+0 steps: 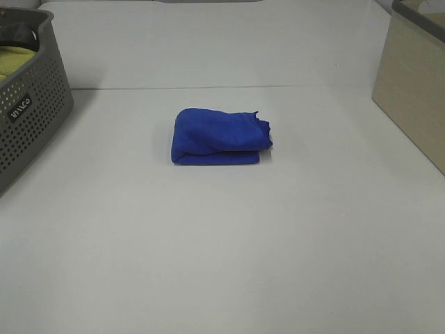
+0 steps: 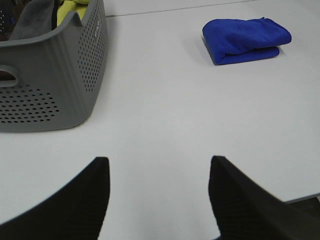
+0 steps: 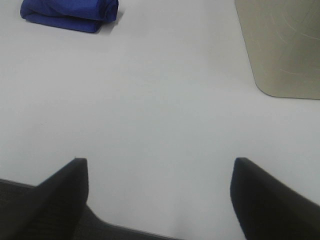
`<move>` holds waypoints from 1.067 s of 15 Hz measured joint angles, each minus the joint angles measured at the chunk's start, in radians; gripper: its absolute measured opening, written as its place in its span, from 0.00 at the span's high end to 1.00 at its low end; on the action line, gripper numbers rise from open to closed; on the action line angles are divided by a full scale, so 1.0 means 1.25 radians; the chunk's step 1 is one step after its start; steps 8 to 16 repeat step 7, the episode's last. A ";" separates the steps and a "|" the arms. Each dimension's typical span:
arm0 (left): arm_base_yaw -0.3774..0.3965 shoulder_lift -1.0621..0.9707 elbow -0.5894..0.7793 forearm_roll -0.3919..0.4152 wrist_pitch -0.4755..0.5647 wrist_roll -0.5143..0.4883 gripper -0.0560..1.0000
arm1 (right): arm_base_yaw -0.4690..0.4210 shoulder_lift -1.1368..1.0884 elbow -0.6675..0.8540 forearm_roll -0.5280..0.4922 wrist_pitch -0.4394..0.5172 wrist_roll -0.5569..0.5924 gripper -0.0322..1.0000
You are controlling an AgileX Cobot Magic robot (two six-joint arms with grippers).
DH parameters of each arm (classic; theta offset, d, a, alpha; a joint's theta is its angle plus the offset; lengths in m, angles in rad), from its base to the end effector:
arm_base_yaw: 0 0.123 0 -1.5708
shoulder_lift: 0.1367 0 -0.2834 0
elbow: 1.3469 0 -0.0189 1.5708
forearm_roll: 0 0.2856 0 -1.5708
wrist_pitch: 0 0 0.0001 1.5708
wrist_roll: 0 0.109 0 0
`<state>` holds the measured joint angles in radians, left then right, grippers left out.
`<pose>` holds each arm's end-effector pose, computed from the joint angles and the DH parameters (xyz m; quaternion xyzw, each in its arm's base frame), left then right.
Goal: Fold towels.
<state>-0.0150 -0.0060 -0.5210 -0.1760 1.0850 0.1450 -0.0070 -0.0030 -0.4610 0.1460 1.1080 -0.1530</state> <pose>0.0375 -0.0175 0.2917 0.0735 0.8461 -0.0537 0.5253 0.0446 0.0139 0.2696 -0.0668 0.8693 0.0339 0.4885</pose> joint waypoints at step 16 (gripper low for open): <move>0.000 0.000 0.000 0.000 -0.002 0.000 0.41 | 0.000 0.000 0.000 0.001 0.000 0.000 0.23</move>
